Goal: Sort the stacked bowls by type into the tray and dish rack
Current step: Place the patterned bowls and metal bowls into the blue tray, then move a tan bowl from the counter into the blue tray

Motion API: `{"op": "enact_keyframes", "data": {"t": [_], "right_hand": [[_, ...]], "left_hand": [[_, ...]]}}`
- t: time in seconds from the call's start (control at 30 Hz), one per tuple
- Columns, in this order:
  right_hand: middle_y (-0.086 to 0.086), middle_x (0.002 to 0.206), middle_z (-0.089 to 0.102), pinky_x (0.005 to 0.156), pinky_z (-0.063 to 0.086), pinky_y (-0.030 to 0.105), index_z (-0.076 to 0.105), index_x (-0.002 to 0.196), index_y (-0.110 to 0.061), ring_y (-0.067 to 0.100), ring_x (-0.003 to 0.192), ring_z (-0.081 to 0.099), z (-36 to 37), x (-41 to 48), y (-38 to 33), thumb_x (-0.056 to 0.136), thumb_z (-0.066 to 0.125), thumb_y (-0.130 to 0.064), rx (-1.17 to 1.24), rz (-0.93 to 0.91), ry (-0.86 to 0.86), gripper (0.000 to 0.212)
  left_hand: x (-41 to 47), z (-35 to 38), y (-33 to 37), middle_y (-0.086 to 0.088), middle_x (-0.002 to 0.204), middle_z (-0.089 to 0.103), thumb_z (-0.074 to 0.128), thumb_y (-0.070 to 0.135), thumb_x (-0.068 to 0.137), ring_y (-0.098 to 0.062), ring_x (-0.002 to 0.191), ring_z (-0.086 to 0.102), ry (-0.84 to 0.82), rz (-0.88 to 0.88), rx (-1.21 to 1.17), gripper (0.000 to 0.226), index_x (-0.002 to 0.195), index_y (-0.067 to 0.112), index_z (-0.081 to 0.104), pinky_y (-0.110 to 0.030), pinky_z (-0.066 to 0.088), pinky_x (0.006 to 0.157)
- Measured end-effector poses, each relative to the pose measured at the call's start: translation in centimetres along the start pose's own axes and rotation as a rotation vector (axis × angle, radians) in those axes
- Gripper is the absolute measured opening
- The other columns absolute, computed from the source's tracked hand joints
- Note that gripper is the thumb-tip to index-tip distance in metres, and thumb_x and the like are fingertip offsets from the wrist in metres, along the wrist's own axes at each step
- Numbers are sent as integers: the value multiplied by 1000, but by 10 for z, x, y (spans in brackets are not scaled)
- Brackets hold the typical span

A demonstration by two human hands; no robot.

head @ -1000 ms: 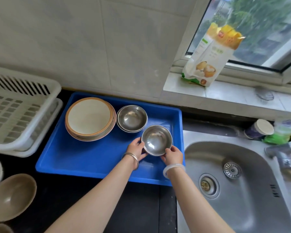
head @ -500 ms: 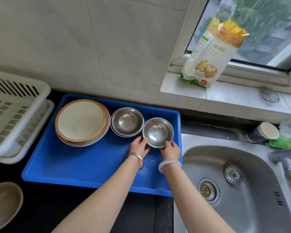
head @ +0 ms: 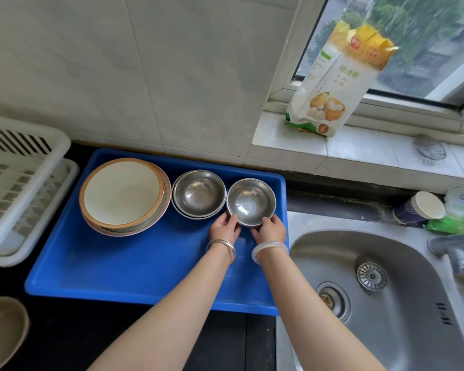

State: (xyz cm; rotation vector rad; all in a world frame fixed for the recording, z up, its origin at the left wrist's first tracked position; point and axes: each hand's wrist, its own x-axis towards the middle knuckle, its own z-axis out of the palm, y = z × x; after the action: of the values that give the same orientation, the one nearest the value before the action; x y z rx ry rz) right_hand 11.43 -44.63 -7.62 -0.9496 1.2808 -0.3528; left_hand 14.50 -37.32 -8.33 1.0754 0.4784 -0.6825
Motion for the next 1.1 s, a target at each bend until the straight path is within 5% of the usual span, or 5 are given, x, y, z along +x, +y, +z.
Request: {"op": "enact_keyframes", "data": {"t": [0.43,0.57,0.67,0.87,1.1], "right_hand": [[9,107,54,84,48,34,55,99,-16,29,111,56,-11,0,-5,95,43,-15,5,148,-127,12],[8,116,52,87,48,34,44,133,-13,32,117,55,-26,-23,-2,96,44,-17,-107,89,-155,38],[6,112,55,78,49,32,50,127,-13,33,102,61,-35,-54,4,97,40,-16,-275,-69,-184,32],[1,91,66,64,46,24,62,88,-23,14,71,61,-17,-133,41,95,41,-16,-548,-237,-508,23],[-2,94,68,72,49,24,61,96,-26,8,70,62,42,-215,128,94,41,-22,-905,-292,-857,21]], "left_hand": [[-7,-5,4,-15,135,52,46,4,93,-24,126,49,-25,-19,85,40,133,2,45,-27,39,102],[-27,-22,11,-19,136,50,46,7,94,-27,125,49,-20,27,264,40,134,1,43,-27,42,98],[-54,-50,22,-16,127,57,50,12,93,-23,110,58,-9,143,449,35,127,6,53,-29,48,90],[-127,-141,48,-7,109,67,54,18,90,-18,90,63,184,337,594,24,111,15,65,-38,53,89],[-202,-271,54,2,107,66,56,13,89,-12,90,60,650,459,608,21,107,17,65,-23,43,82]]}}
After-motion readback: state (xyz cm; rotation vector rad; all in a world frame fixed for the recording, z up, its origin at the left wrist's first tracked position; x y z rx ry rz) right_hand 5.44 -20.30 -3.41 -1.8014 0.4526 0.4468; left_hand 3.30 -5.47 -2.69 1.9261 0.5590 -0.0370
